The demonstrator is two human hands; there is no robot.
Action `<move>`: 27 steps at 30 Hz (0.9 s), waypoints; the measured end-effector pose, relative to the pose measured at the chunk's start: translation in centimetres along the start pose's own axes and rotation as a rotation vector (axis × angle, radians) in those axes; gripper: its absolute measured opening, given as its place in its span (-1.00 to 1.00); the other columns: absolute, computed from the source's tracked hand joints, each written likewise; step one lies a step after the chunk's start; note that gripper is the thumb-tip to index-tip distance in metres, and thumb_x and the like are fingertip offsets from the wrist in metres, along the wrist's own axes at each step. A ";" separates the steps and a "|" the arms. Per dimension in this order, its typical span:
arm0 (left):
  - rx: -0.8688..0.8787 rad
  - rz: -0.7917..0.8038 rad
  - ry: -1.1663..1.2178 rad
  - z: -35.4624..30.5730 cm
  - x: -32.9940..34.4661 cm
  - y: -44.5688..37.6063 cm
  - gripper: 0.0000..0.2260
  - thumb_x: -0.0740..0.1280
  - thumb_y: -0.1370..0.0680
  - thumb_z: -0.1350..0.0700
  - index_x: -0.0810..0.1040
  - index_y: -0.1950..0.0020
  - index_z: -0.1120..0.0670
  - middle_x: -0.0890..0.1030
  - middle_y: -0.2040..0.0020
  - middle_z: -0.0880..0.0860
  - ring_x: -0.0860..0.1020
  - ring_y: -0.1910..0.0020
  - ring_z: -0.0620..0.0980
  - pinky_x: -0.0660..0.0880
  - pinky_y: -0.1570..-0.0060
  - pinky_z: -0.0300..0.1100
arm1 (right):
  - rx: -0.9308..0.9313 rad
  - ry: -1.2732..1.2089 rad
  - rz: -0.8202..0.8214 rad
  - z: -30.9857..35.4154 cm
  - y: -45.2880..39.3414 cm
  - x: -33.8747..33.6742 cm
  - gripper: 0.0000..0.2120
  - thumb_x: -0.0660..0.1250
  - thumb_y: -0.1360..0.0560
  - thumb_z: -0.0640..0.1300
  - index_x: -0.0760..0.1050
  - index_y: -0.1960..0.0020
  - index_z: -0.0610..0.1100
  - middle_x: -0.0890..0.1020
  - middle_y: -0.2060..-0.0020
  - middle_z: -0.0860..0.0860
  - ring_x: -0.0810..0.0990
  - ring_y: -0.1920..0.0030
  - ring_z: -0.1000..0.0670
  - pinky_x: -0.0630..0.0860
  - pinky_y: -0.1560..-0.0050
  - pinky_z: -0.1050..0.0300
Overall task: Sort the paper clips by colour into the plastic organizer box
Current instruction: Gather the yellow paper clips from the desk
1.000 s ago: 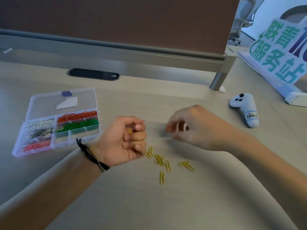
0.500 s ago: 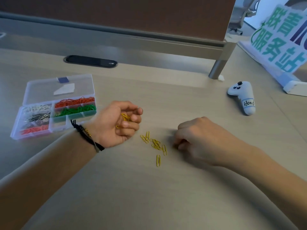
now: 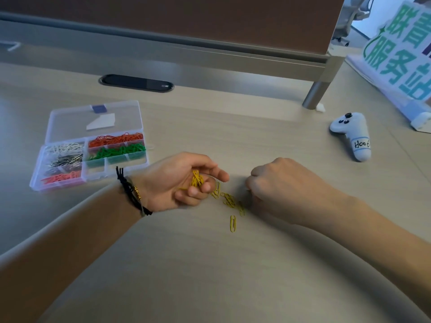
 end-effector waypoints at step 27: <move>0.576 -0.361 -1.130 -0.9 -1.4 1.6 -0.96 0.50 -0.48 0.08 0.70 0.08 -0.02 0.28 0.54 -0.09 0.23 0.52 -0.11 0.19 0.46 -0.27 | 0.111 -0.156 0.013 3.2 -1.8 -1.1 -0.85 0.24 -0.54 -0.15 0.58 0.00 -0.05 0.56 0.12 0.00 0.59 0.06 -0.15 0.46 0.13 0.02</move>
Point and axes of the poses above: each hand's wrist, its own y-axis away from the middle knuckle, its own x-axis out of the palm, z = x × y, the point moved 1 cm from there along -y, towards the middle knuckle
